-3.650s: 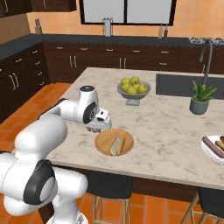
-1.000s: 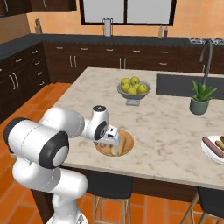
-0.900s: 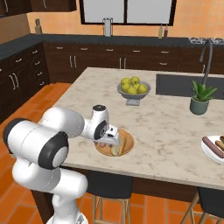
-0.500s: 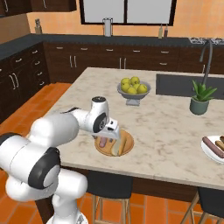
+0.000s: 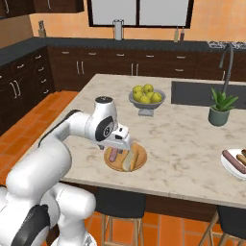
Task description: Place one bun and one sausage from the bowl on each plate.
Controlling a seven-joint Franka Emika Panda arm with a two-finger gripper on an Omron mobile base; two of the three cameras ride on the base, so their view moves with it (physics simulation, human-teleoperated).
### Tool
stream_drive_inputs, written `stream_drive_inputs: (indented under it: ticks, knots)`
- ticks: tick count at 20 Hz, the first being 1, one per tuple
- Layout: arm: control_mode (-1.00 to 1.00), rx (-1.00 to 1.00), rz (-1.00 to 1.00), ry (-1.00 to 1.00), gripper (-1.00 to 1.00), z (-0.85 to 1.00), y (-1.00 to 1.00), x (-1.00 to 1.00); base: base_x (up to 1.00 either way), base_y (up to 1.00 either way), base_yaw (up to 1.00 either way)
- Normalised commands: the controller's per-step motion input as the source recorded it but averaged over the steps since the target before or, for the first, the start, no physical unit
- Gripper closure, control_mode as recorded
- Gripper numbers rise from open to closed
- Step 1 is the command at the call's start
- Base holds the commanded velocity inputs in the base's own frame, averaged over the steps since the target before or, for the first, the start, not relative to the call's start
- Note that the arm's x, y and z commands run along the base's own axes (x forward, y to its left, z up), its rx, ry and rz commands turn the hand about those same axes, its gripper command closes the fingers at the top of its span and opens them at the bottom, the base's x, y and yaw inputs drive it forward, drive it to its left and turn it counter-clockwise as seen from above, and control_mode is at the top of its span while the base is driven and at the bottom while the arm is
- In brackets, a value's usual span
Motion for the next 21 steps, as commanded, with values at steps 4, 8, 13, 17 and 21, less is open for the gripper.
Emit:
stream_drive_inputs:
  ticks: [4,8,13,17,21]
  knots:
    - [-1.00,-0.05,-0.01,-0.02,-1.00,0.60,0.20,-0.38,0.00,0.00,0.00]
    - [-1.00,-0.06,0.00,-0.06,-1.00,0.30,0.20,-0.67,0.00,0.00,0.00]
    - [-1.00,0.01,0.00,-0.04,-1.00,0.37,0.17,-0.70,0.00,0.00,0.00]
    - [-1.00,0.00,0.00,-0.10,-1.00,0.61,0.44,-0.30,0.00,0.00,0.00]
    - [-1.00,0.00,0.00,-0.05,-1.00,0.60,0.01,-0.31,0.00,0.00,0.00]
